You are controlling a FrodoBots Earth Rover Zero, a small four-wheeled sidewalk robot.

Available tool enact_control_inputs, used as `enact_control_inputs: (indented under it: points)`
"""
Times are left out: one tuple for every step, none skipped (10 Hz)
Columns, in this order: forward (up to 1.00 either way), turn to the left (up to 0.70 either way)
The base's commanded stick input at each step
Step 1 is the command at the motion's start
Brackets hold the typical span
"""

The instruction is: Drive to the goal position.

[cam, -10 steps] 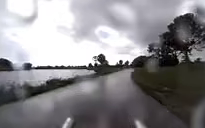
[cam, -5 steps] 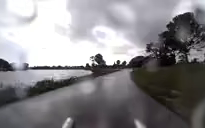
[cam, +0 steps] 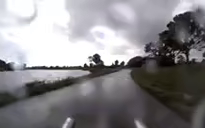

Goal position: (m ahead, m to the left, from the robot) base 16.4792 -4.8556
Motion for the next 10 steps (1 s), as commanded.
enact_control_inputs:
  points:
    - [1.0,-0.29]
    - [1.0,-0.4]
    - [1.0,-0.37]
    - [1.0,0.0]
    - [1.0,0.0]
    - [1.0,0.0]
    - [1.0,-0.02]
    - [1.0,-0.38]
    - [1.0,-0.27]
    - [1.0,-0.04]
